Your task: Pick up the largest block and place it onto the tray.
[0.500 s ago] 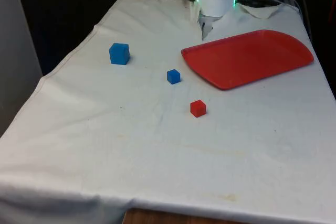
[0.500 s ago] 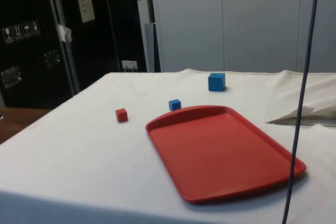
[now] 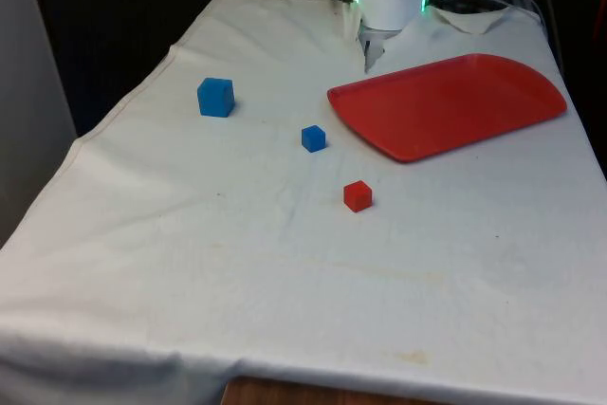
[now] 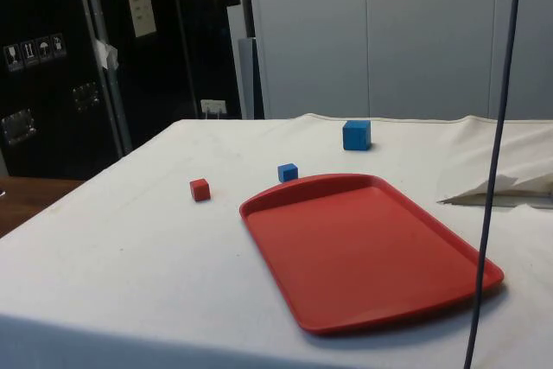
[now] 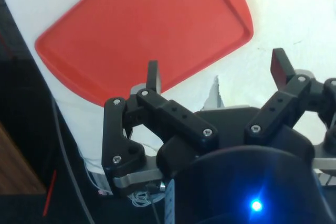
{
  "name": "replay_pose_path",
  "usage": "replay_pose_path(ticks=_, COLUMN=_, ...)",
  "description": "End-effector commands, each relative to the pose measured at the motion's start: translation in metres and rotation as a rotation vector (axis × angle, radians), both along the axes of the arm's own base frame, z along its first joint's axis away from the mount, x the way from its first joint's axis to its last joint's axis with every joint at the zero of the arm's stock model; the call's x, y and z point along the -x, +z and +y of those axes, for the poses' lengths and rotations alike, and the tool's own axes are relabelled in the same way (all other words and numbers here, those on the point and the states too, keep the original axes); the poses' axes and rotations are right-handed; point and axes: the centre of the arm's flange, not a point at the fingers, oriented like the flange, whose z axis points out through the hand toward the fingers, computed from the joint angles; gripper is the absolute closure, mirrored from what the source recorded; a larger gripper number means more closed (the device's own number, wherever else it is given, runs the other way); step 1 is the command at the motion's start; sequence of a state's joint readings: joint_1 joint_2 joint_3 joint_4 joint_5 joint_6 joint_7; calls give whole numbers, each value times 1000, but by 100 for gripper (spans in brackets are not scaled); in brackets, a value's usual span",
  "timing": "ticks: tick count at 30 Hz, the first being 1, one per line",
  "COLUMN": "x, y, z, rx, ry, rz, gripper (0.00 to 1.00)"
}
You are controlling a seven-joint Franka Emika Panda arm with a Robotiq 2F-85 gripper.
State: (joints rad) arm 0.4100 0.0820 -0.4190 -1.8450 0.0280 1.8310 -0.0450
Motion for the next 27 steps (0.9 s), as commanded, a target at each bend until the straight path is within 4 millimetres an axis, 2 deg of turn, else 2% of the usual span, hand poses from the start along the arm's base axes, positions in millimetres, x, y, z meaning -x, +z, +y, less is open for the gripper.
replay_pose_path(ticks=1, x=1, y=-2, z=-3, rx=14, ry=-1, rz=-2, gripper=0)
replay_pose_path(ticks=13, x=9, y=-14, z=-20, rx=50, ry=5, rz=30, gripper=0)
replay_pose_path(ticks=27, x=35, y=-17, z=-49, rx=80, ry=21, rz=8, gripper=0)
